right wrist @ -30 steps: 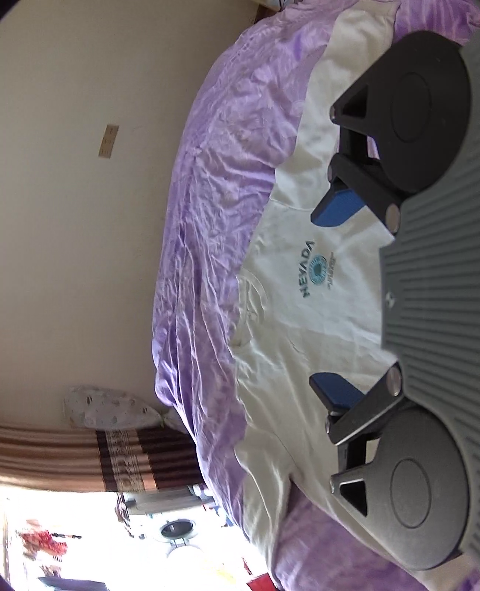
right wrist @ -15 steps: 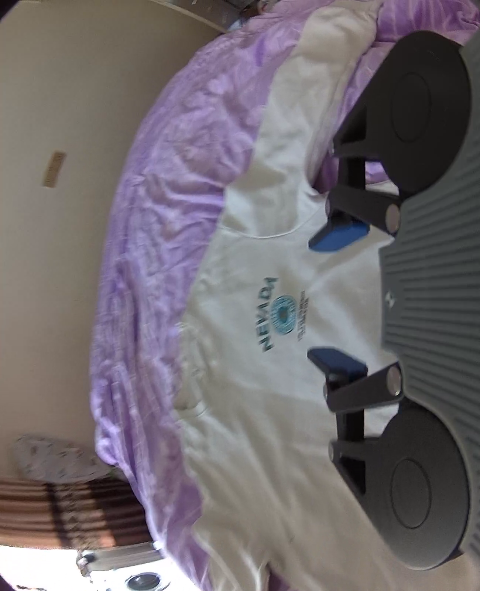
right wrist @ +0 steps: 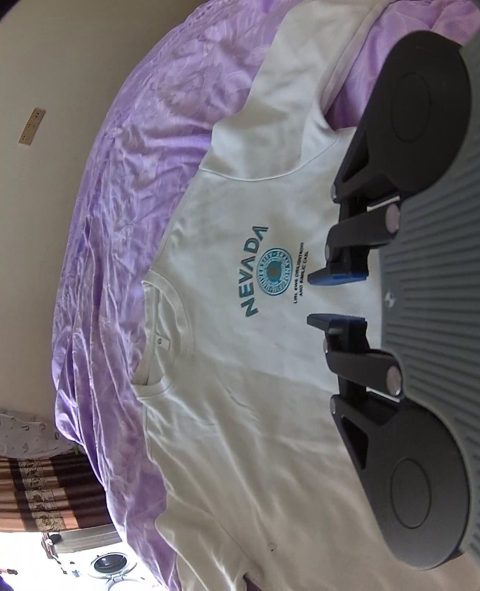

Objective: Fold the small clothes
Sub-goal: 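Grasp the cuff of a white sweatshirt sleeve with the left tool, then fold the held sleeve across the shirt front and open the left tool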

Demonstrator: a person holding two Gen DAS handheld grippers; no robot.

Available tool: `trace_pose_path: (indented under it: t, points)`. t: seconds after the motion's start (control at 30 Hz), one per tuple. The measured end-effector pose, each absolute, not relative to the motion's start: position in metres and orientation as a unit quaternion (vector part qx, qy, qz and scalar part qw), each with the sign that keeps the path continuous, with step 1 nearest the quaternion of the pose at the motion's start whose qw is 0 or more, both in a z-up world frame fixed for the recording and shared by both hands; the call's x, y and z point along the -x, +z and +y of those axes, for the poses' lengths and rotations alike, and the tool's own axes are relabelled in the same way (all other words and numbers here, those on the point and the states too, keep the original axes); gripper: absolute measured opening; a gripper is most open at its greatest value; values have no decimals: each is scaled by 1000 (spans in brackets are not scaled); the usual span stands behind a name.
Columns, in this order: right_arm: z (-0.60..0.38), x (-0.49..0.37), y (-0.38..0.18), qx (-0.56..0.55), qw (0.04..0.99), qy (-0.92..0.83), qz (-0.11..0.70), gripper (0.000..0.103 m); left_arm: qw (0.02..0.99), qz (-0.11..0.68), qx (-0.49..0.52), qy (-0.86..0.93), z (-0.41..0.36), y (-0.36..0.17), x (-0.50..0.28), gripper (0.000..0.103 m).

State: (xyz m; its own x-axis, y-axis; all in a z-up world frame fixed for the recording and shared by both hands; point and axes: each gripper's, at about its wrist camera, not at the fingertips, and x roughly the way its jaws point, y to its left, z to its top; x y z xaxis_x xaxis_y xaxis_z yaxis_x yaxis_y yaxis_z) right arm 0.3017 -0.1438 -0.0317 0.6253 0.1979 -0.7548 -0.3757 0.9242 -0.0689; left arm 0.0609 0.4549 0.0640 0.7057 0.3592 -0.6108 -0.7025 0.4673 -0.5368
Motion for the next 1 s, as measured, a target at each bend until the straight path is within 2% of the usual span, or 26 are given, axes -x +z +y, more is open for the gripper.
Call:
trace_pose_path:
  t: [0.2,0.3,0.4,0.57,0.77,0.9,1.0]
  points:
    - [-158,-294,-17,89,900,182,387,12,914,183,251,260,339,191,-119,6]
    - [-165,-285,-7,95,903,194,371,12,941,183,183,217,263,226,-160,6]
    - [-176,-281,2,94,903,199,369,12,957,203,129,165,186,230,-207,6]
    - [-203,-285,12,73,907,186,370,13,961,257,69,81,82,176,-276,6]
    - [-235,-293,3,38,908,170,380,13,933,355,47,-24,-5,64,-329,6]
    - [-244,-301,-20,20,899,164,406,13,899,429,37,-77,-34,-7,-347,6]
    - [-246,-307,-39,-3,885,171,433,13,880,459,57,-110,-33,-38,-347,13]
